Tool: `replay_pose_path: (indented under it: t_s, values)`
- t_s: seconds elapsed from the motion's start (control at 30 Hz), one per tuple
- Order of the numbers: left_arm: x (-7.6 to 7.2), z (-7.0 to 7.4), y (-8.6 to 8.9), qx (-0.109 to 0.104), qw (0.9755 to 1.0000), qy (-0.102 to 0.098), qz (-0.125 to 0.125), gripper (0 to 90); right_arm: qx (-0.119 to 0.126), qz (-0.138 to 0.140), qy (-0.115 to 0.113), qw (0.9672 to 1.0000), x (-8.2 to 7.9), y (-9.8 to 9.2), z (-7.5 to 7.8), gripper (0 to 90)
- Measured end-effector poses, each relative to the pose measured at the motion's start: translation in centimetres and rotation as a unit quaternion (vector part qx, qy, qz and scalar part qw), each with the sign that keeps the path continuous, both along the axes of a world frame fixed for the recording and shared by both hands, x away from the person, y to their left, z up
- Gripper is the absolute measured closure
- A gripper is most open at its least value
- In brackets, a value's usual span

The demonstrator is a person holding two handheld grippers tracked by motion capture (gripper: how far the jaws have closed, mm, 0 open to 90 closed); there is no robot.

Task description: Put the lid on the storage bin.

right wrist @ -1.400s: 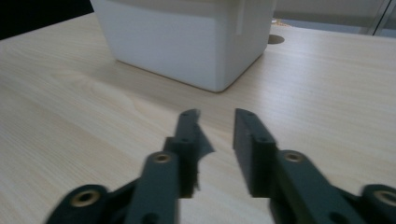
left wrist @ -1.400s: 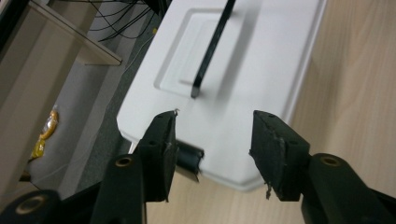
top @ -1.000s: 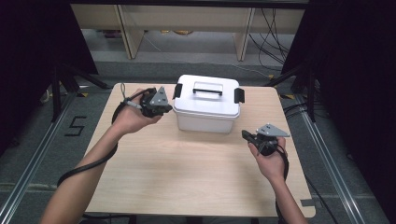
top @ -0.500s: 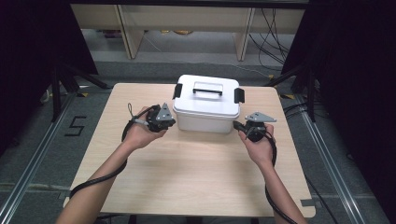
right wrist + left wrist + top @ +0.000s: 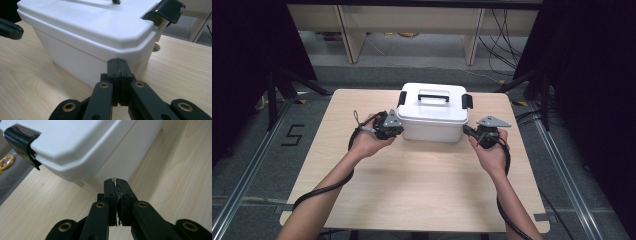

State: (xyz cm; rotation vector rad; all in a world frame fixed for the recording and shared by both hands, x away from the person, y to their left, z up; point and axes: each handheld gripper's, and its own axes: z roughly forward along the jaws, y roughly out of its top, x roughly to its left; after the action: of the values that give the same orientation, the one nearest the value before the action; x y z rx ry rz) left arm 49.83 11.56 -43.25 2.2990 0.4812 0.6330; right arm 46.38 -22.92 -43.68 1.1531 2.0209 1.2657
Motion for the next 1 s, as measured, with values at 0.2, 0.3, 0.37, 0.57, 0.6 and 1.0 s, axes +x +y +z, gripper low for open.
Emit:
replay_pose_path:
  t_s: [0.2, 0.3, 0.37, 0.57, 0.6, 1.0]
  values:
    - [-0.5, 0.4, 0.5, -0.022, 0.9996, -0.014, 0.007, 85.0, -0.002, -0.007, 0.007, 0.9999, -0.6, -0.6, -0.7, 90.0]
    - [-0.7, 0.8, 1.2, -0.03, 0.9993, -0.018, 0.012, 84.0, 0.01, -0.015, -0.017, 0.9997, -1.1, -1.1, -0.3, 89.4]
    - [-0.8, 1.1, 1.4, -0.037, 0.9989, -0.025, 0.015, 84.6, 0.015, -0.026, -0.028, 0.9991, -1.2, -1.2, 0.6, 89.2]
    - [-1.8, 1.3, 1.9, -0.054, 0.9977, -0.036, 0.017, 84.9, 0.018, -0.025, -0.068, 0.9972, 0.2, -0.8, 2.4, 90.0]
    - [-1.9, 1.4, 2.1, -0.056, 0.9976, -0.037, 0.018, 84.9, 0.026, -0.032, -0.058, 0.9975, 0.3, -0.3, 2.6, 90.0]
    - [-3.1, 1.5, 4.7, -0.087, 0.9945, -0.044, 0.04, 84.9, 0.013, -0.023, -0.053, 0.9982, 1.3, 1.0, 2.3, 90.0]
